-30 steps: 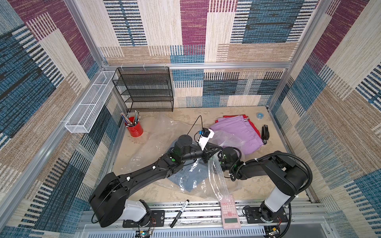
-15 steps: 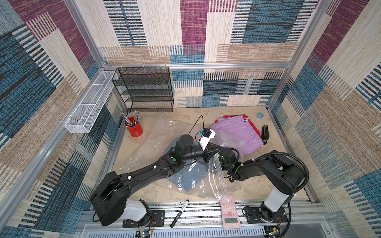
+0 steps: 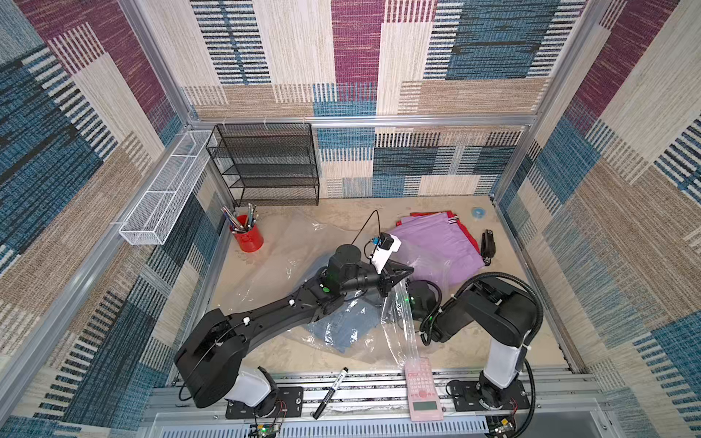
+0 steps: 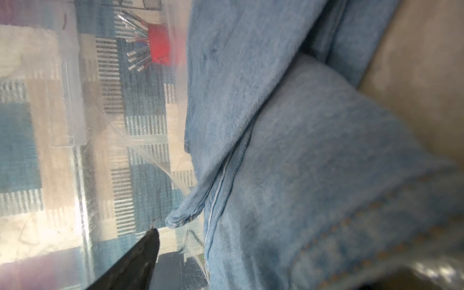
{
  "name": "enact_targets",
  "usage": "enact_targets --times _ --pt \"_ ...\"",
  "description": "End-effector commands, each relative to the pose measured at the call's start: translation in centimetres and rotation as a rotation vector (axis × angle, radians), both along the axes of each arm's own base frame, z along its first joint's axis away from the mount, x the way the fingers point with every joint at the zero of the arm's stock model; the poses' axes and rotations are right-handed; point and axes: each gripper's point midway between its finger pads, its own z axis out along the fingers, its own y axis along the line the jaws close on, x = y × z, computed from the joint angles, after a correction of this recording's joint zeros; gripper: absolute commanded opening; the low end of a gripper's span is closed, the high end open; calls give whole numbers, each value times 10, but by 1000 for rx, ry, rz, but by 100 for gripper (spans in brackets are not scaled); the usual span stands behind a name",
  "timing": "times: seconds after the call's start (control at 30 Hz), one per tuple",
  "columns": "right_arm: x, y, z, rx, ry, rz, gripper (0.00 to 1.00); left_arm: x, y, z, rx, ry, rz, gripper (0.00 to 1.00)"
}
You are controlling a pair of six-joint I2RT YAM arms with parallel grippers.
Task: Take the trousers out of the vacuum bag
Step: Take out the trousers from the vacuum bag.
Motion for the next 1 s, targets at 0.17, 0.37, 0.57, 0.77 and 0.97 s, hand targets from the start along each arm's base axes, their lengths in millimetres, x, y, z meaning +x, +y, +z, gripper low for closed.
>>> enact_targets --times 0.17,0.37,0.57,0.77,0.97 --pt "6 24 37 126 -134 54 92 -11 -8 19 -32 -36 -45 0" --pt "8 26 28 144 -107 44 91 -13 -11 18 -37 -38 -50 0" --pt "9 30 19 192 -67 46 86 -16 -14 20 -41 -40 -62 0" --pt "14 37 14 201 -54 60 74 -19 -16 24 -45 -48 -68 0" --pt "18 40 12 177 -66 58 62 -21 -16 26 -48 -56 -70 0"
